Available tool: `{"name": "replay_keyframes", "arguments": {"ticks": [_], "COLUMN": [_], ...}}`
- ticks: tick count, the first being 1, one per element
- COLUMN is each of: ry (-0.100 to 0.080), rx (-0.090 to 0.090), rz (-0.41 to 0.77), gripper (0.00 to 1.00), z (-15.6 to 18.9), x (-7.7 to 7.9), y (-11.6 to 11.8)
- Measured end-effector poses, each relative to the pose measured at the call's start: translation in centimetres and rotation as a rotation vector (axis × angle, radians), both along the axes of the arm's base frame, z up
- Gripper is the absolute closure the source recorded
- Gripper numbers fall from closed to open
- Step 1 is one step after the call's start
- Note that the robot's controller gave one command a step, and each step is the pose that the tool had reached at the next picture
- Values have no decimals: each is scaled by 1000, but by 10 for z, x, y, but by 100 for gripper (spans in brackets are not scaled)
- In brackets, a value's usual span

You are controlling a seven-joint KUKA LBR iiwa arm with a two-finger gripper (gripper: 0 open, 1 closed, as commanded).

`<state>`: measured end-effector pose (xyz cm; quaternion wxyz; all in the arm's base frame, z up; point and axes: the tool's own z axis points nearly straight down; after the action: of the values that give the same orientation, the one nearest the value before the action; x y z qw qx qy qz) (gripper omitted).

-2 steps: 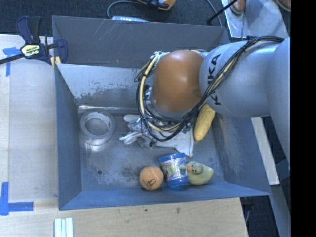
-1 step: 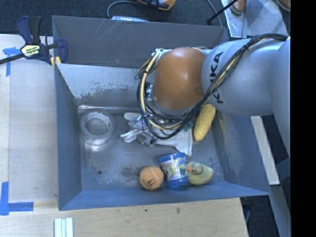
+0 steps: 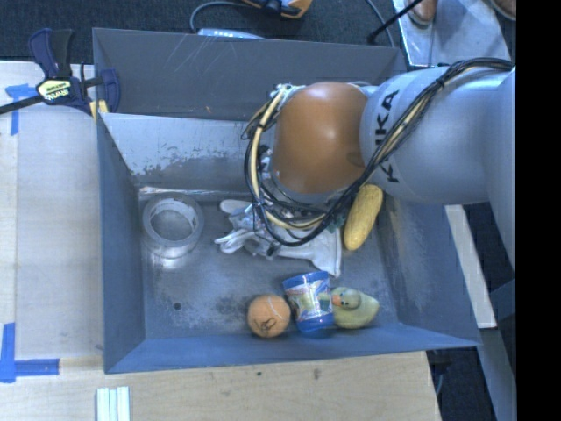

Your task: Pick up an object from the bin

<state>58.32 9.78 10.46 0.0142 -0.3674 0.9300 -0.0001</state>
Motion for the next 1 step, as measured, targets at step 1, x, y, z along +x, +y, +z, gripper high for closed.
{"name": "replay_keyframes", "arguments": {"ticks": [1], "ry": [4], "rx": [0], "rz": [-1], "gripper": [100], "z": [10], "x": [-1], "y": [0]}}
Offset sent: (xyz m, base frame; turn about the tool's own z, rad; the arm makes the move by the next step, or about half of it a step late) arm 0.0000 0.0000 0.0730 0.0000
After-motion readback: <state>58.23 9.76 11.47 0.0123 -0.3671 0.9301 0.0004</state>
